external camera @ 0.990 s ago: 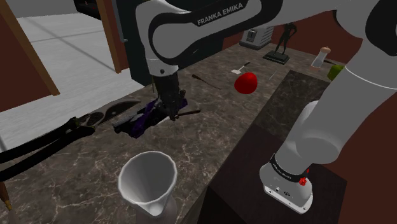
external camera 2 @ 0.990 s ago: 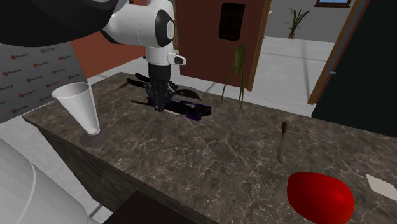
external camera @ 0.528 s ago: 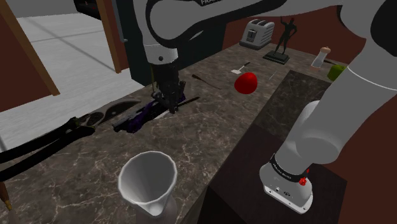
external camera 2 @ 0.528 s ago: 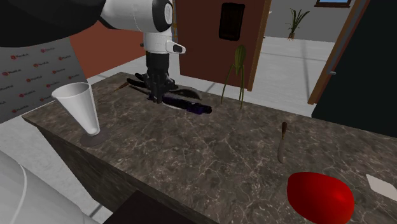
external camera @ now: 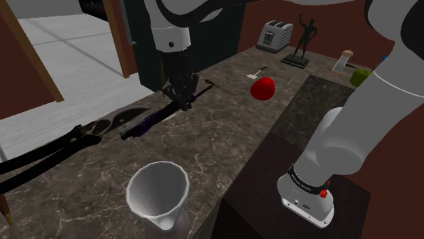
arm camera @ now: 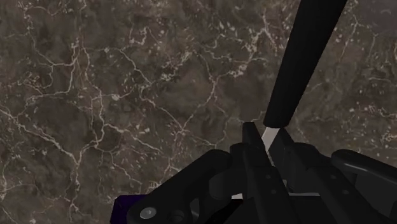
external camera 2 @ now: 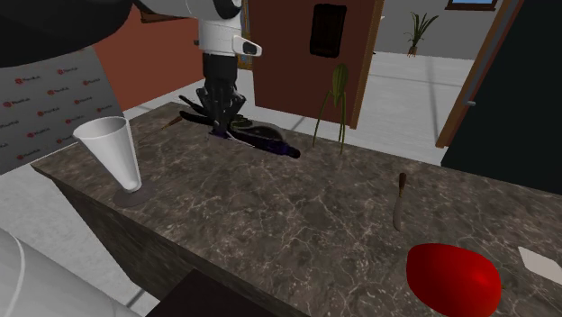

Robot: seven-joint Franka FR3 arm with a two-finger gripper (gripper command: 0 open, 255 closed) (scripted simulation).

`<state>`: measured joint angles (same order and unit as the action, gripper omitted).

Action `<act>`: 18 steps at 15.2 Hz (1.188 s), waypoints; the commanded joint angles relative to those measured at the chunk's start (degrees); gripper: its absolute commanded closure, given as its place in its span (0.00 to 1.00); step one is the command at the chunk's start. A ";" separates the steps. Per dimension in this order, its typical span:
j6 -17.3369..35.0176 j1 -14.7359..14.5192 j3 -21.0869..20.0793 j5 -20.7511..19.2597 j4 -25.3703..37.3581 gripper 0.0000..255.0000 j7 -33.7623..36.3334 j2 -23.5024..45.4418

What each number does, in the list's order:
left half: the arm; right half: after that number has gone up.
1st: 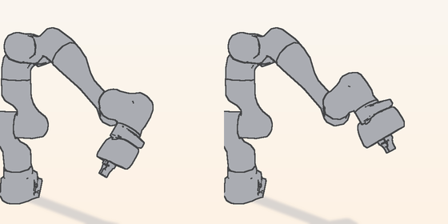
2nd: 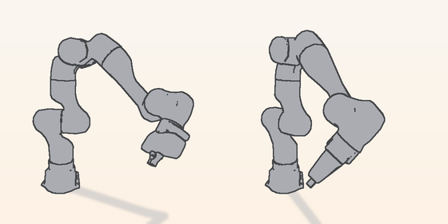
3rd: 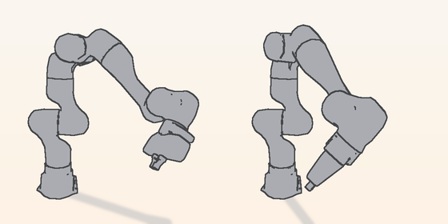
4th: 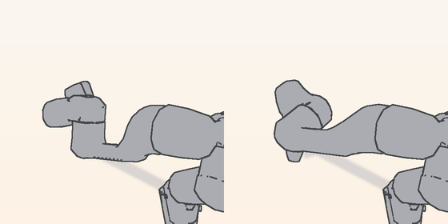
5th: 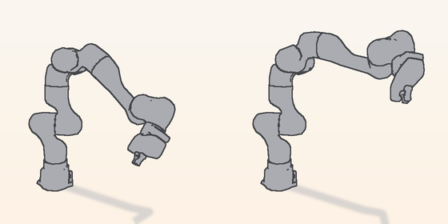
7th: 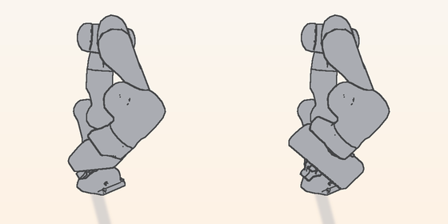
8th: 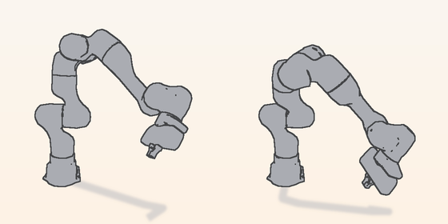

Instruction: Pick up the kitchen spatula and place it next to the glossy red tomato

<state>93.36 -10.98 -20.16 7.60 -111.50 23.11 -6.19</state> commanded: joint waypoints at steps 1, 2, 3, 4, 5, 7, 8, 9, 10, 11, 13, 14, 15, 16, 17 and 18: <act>-1.63 0.06 0.06 -0.08 1.77 1.00 0.12 0.11; -1.96 0.06 0.08 -0.08 2.07 1.00 0.14 0.08; -2.05 0.70 0.88 -0.30 1.51 1.00 -1.29 -0.45; -2.15 1.34 1.68 -0.56 1.00 1.00 -2.72 -0.92; -2.25 1.98 2.48 -0.84 0.56 1.00 -4.13 -1.34; -2.42 3.23 4.10 -1.50 -0.14 1.00 -6.92 -1.98; -2.51 3.86 4.90 -1.87 -0.40 1.00 -8.30 -2.21; -2.58 4.51 5.69 -2.26 -0.59 1.00 -9.67 -2.38; -2.66 5.14 6.48 -2.67 -0.72 1.00 -11.02 -2.48; -2.73 5.78 7.26 -3.09 -0.79 1.00 -12.37 -2.53; -2.85 7.04 8.83 -3.97 -0.73 1.00 -15.04 -2.45; -2.91 7.67 9.61 -4.43 -0.61 1.00 -16.36 -2.32; -2.96 8.29 10.38 -4.89 -0.42 1.00 -17.66 -2.13; -3.01 8.92 11.14 -5.35 -0.17 1.00 -18.97 -1.89; -3.06 9.54 11.90 -5.81 0.14 1.00 -20.26 -1.59; -3.11 10.17 12.64 -6.26 0.52 1.00 -21.54 -1.24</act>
<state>89.86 -1.40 -8.23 1.77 -110.74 2.89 -7.60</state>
